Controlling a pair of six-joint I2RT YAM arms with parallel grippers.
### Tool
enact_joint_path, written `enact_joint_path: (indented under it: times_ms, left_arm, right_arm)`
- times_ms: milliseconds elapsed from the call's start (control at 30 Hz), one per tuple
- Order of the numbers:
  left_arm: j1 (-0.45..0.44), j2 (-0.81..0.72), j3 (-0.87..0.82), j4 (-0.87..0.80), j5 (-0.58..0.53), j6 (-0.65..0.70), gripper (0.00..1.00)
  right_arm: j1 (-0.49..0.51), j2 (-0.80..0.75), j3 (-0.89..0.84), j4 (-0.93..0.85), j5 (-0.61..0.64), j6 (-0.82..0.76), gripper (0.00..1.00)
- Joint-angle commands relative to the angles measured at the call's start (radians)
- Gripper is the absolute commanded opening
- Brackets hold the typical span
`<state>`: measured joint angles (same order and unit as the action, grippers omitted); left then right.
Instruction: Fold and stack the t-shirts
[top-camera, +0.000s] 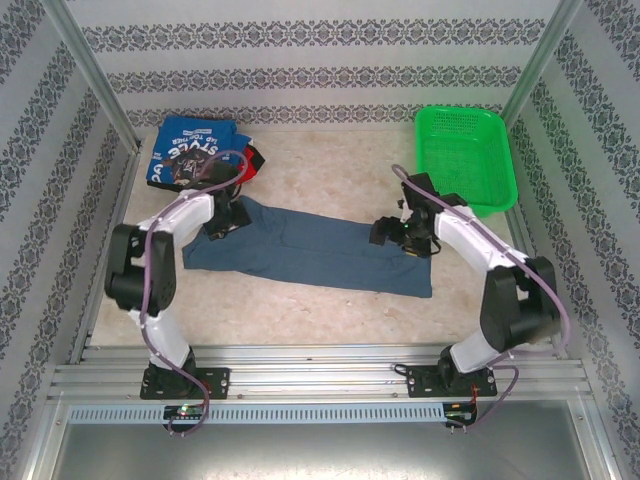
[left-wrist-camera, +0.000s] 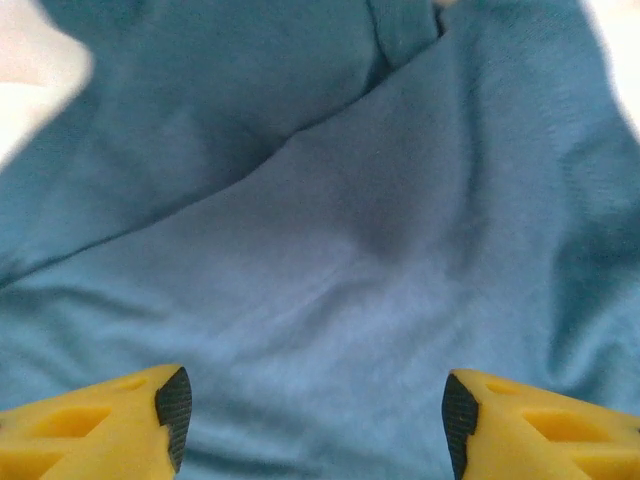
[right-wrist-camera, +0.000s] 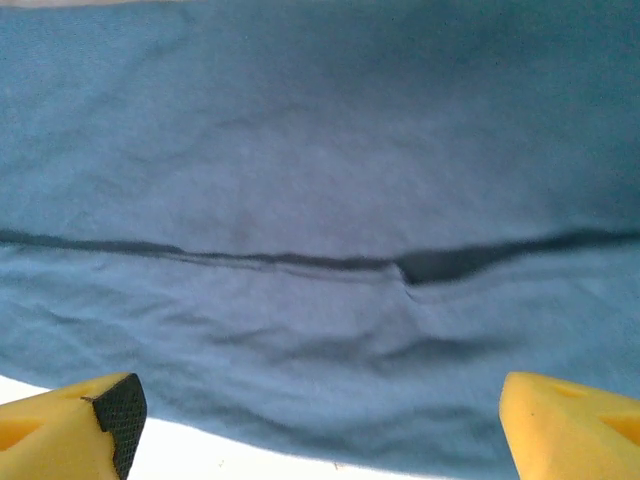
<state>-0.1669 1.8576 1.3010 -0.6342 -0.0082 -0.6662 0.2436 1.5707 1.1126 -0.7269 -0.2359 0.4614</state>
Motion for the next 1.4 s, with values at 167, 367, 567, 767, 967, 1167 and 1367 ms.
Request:
enact_joint_path:
  times_ms: [167, 367, 567, 767, 967, 1167, 1367]
  left_arm:
    - [-0.05, 0.249, 0.153, 0.023, -0.021, -0.033, 0.65]
    - [-0.085, 0.413, 0.367, -0.03, -0.011, 0.03, 0.63]
    - [-0.129, 0.591, 0.674, -0.074, 0.063, 0.103, 0.63]
    - [-0.194, 0.84, 1.107, -0.183, 0.138, 0.182, 0.64]
    - [-0.187, 1.001, 1.36, -0.156, 0.188, 0.172, 0.71]
    - [-0.158, 1.024, 1.376, 0.0, 0.246, 0.158, 0.81]
    - [-0.075, 0.959, 1.412, 0.138, 0.304, 0.066, 0.97]
  right_arm:
    - [0.012, 0.138, 0.053, 0.075, 0.024, -0.071, 0.92]
    - [0.013, 0.154, -0.022, 0.056, 0.037, -0.007, 0.93]
    - [0.028, 0.143, -0.109, 0.049, -0.004, 0.058, 0.93]
    - [0.083, 0.123, -0.192, 0.059, -0.04, 0.13, 0.93]
    - [0.151, 0.087, -0.266, 0.088, -0.109, 0.219, 0.93]
    - [0.238, 0.036, -0.297, 0.088, -0.141, 0.299, 0.93]
    - [0.266, -0.029, -0.278, 0.045, -0.147, 0.336, 0.93]
